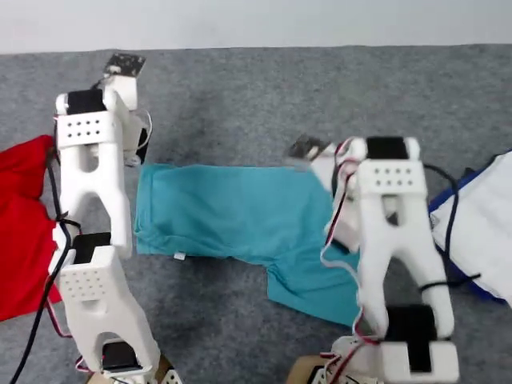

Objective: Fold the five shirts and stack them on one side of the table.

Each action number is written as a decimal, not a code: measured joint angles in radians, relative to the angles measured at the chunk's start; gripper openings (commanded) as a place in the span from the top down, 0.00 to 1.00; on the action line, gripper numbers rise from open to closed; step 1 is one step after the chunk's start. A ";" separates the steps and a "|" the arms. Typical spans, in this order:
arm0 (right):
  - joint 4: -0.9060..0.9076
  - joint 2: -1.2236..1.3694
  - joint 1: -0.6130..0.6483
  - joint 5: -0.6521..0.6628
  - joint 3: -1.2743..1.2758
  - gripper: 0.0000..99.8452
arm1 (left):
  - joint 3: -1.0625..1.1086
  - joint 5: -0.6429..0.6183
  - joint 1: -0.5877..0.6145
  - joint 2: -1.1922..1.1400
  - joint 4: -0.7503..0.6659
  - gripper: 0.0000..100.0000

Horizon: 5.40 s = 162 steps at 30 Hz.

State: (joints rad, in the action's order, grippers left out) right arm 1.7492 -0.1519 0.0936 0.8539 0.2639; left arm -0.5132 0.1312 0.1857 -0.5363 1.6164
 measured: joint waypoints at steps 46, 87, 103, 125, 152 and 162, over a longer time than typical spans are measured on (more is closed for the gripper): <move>-0.640 -0.081 0.026 0.235 0.655 0.95 | 0.468 0.000 -0.052 0.006 -0.506 1.00; -0.615 0.161 0.026 0.203 0.153 0.99 | 0.491 0.000 -0.052 0.006 -0.512 1.00; -0.611 0.367 0.026 0.041 -0.081 0.78 | 0.500 0.000 -0.052 0.015 -0.520 1.00; -0.207 0.364 0.094 0.018 -0.258 0.96 | 0.500 0.000 -0.052 0.015 -0.520 1.00; -0.066 0.489 0.163 0.017 -0.411 0.96 | 0.500 0.000 -0.054 0.015 -0.520 1.00; -0.002 0.166 0.261 -0.028 -0.137 0.96 | 0.500 0.000 -0.054 0.015 -0.520 1.00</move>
State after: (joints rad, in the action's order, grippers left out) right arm 1.7476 0.0138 0.3544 0.8263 0.1274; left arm -0.0130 0.1312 0.1320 -0.5209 1.0963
